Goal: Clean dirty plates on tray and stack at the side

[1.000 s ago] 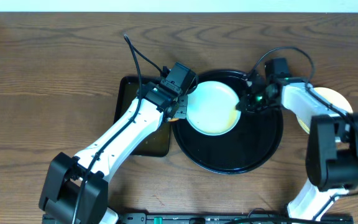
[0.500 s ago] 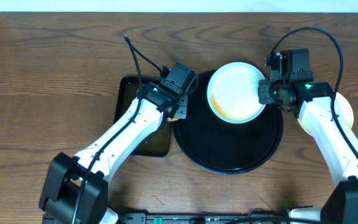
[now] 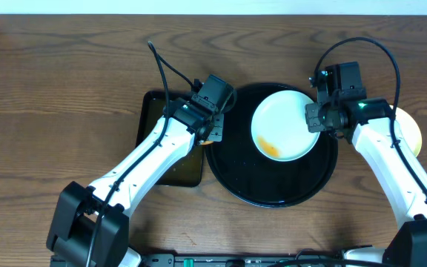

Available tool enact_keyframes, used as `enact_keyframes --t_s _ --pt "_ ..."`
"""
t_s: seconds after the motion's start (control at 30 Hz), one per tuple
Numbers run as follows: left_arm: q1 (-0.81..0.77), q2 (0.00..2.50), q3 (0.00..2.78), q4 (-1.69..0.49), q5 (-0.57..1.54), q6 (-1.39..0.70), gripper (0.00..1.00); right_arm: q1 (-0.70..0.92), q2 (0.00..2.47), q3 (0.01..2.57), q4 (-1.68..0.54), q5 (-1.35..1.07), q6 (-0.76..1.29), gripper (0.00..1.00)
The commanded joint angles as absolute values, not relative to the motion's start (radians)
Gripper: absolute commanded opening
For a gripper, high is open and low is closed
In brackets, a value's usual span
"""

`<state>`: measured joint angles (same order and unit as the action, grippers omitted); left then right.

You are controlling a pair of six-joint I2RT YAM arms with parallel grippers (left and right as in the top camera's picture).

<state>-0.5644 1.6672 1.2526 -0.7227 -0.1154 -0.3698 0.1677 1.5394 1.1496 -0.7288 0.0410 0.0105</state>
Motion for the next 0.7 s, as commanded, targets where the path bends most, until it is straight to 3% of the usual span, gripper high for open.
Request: enact_keyframes --t_s 0.0,0.23,0.47,0.67 --pt "-0.561 1.666 1.251 -0.725 -0.132 -0.379 0.08 0.171 1.532 1.150 -0.710 -0.066 0.092 0.01" --pt "-0.561 1.666 1.251 -0.725 -0.132 -0.379 0.08 0.171 1.536 1.148 -0.708 -0.193 0.214 0.01" --pt "-0.561 1.666 1.251 -0.725 -0.132 -0.379 0.08 0.157 1.543 1.148 -0.706 -0.119 0.217 0.01" --pt "-0.561 1.666 1.251 -0.725 -0.132 -0.379 0.08 0.161 1.543 1.148 -0.661 -0.087 0.059 0.01"
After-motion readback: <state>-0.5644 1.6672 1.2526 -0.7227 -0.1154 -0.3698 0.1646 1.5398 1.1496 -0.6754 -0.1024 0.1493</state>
